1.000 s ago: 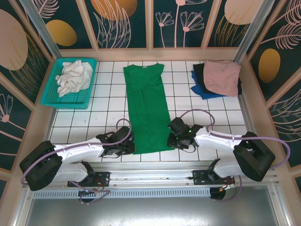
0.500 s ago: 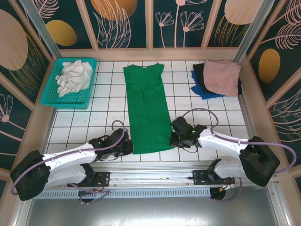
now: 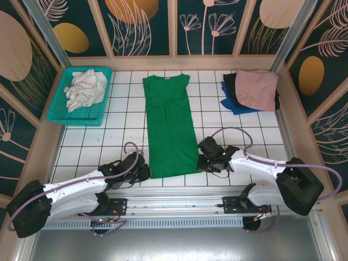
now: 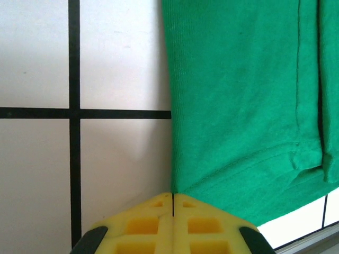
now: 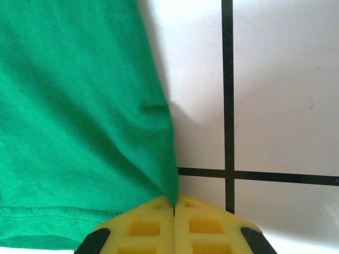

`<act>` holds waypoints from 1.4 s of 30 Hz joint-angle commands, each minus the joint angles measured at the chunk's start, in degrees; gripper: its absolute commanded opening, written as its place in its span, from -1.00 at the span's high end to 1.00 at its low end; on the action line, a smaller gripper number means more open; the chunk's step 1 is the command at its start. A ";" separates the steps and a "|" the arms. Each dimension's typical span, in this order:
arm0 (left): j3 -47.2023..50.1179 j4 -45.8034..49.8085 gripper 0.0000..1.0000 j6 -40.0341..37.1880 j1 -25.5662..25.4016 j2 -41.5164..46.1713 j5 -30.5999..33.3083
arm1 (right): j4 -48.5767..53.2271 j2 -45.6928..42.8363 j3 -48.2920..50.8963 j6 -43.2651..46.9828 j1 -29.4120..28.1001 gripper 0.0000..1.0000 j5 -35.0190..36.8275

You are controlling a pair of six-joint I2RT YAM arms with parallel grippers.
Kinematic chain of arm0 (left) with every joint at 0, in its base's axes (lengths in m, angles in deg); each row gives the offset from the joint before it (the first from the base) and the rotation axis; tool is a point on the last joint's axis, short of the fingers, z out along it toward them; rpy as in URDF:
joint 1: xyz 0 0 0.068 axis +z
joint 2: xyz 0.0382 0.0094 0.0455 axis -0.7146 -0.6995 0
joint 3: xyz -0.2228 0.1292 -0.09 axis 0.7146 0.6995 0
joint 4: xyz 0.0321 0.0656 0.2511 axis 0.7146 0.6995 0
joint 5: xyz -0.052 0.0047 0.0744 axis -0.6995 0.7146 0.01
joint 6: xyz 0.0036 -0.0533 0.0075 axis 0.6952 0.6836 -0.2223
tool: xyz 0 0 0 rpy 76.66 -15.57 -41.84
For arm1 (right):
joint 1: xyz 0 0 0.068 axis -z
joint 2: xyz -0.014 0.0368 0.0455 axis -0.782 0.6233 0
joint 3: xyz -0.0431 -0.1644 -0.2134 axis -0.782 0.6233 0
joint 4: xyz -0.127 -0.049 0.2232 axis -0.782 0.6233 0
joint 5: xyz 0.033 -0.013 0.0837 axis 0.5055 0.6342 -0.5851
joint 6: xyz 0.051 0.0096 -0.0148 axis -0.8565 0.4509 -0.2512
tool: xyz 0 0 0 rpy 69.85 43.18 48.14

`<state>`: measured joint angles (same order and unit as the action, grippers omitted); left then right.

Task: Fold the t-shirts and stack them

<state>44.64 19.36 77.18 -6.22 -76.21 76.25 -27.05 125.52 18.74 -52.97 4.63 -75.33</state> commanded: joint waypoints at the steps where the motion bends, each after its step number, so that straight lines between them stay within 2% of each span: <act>1: 1.03 -0.45 0.43 1.10 0.07 0.17 0.88 | -0.80 -1.45 0.84 -0.24 -0.07 0.89 -0.63; 4: 0.58 -2.88 -0.05 0.65 0.05 -0.97 -0.42 | -2.34 -1.52 0.66 -0.40 -0.94 0.67 -2.09; 5: 0.37 -3.55 -0.15 0.49 0.01 -1.35 -0.75 | -2.78 -1.53 0.62 -0.53 -1.13 0.60 -2.42; 8: 0.21 -6.14 -0.26 0.41 -0.02 -2.08 -1.94 | -2.92 -1.54 1.00 -1.19 -1.44 0.42 -2.39; 11: 1.48 -9.90 -0.26 0.56 0.06 -3.01 -4.24 | -2.38 -1.58 1.77 -1.93 -1.44 0.38 -2.08; 14: 2.18 -9.50 -0.24 -0.20 -0.02 -4.98 -5.53 | -1.78 -2.12 2.15 -2.21 -1.44 0.39 -1.65; 17: 2.16 -10.29 -0.17 -1.42 -0.01 -7.29 -7.46 | -0.61 -2.92 1.18 -2.02 -1.45 0.55 -0.99; 19: 1.45 -11.29 0.02 -2.21 -0.01 -9.01 -8.63 | 0.39 -3.42 -0.05 -1.64 -1.43 0.72 -0.33; 21: 0.41 -12.01 0.30 -2.76 0.01 -10.13 -9.31 | 1.02 -3.87 -0.81 -1.44 -1.37 0.83 0.16; 27: -1.54 -13.84 0.68 -3.05 0.02 -9.89 -10.69 | 2.27 -4.42 -1.63 -1.11 -1.07 1.00 0.98; 29: -2.13 -12.53 0.61 -2.97 0.00 -8.95 -10.25 | 2.12 -4.62 -1.41 -1.15 -0.94 1.00 0.95; 31: -3.22 -9.86 0.33 -2.85 -0.03 -7.83 -8.63 | 1.64 -4.79 -1.02 -1.15 -0.84 1.00 0.69; 36: -4.31 -9.50 0.03 -2.62 -0.07 -7.56 -9.89 | 0.67 -4.18 -0.92 -1.11 -0.73 1.00 0.41; 42: -6.57 -4.13 0.01 -4.61 -0.10 -9.91 -13.05 | 0.43 -3.73 -1.14 -0.58 -0.47 1.00 0.65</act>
<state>40.16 12.89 74.15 -6.09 -85.67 66.48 -26.87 121.85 18.50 -54.37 3.78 -76.10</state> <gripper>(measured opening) 0.495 0.046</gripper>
